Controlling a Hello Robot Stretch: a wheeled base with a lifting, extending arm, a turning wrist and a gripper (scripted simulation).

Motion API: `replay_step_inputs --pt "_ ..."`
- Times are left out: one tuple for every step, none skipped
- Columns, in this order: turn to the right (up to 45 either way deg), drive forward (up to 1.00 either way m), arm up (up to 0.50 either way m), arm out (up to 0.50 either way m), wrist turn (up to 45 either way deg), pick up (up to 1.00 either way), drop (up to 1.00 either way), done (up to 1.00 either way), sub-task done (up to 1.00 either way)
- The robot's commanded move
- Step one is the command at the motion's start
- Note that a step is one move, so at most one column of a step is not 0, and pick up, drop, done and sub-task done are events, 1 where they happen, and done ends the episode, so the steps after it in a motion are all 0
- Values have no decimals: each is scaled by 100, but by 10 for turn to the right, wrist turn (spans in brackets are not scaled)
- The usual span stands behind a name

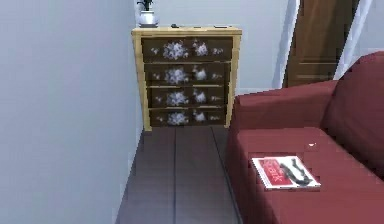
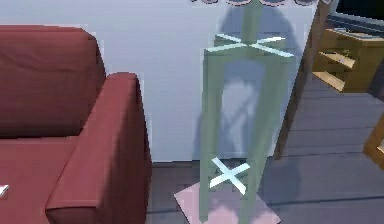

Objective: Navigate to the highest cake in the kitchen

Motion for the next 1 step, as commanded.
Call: replay_step_inputs --pt "-30 0 0 0 0 0 0 0 0"
